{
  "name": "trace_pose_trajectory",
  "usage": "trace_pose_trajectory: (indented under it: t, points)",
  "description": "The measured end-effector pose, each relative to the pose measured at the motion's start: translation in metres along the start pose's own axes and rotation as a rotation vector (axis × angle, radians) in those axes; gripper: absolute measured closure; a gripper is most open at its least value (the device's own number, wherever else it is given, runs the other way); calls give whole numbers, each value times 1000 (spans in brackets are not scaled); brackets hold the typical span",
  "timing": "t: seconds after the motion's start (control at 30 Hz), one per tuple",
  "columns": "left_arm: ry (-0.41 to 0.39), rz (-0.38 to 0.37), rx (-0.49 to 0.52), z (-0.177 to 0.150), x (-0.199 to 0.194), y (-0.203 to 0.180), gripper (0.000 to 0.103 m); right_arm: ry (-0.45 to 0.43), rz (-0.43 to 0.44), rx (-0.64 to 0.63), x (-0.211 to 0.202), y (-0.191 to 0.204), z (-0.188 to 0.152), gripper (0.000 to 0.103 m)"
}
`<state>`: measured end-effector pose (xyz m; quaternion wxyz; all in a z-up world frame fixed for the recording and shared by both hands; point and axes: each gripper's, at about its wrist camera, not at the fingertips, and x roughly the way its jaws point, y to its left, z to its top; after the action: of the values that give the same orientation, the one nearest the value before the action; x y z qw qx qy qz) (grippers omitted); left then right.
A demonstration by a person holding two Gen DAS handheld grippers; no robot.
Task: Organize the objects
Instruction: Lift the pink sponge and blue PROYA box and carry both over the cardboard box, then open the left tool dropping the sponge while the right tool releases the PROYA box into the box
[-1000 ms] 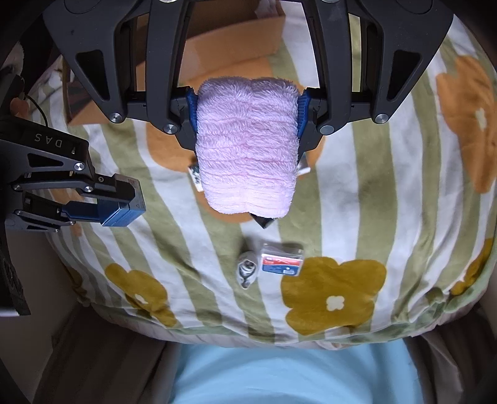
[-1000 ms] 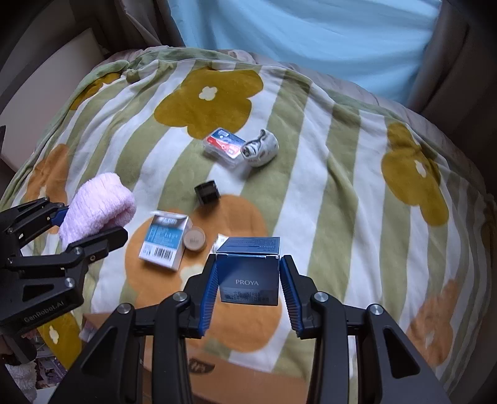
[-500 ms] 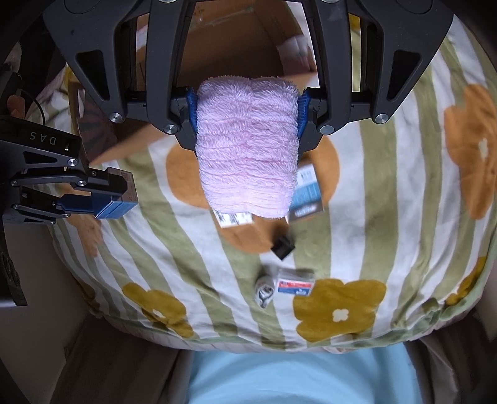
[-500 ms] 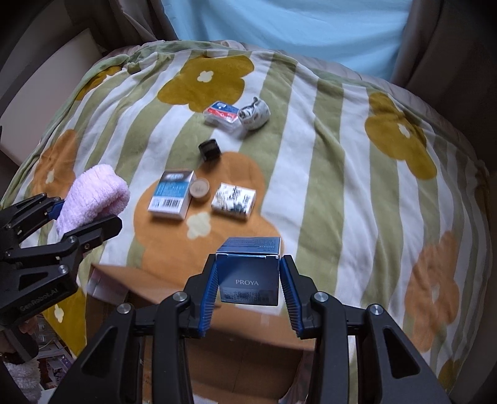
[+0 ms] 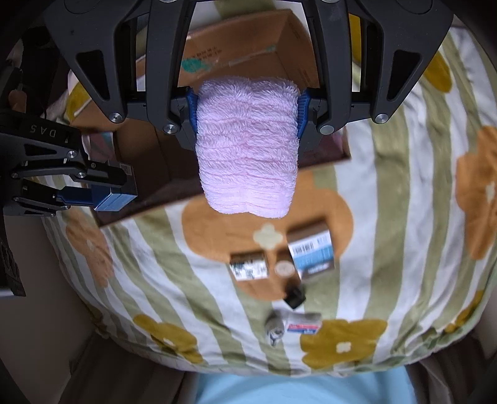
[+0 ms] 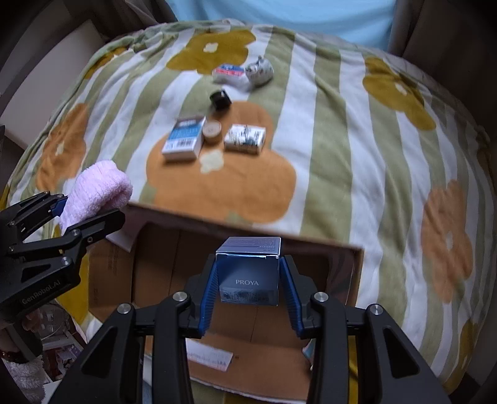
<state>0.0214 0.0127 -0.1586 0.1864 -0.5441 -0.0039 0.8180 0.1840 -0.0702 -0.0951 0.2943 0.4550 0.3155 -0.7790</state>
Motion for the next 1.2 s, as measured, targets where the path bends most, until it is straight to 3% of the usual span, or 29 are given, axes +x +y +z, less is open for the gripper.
trace_pose_trajectory:
  t: [0.5, 1.1, 1.17, 1.2]
  points:
    - [131, 0, 40, -52, 56, -9, 60, 89, 2, 54, 47, -7, -44, 67]
    - [144, 5, 54, -52, 67, -16, 60, 109, 26, 103, 66, -14, -57, 67]
    - [153, 12, 55, -49, 65, -17, 54, 115, 19, 102, 66, -14, -56, 66]
    - [160, 13, 53, -49, 64, -18, 36, 117, 18, 95, 65, -14, -55, 64]
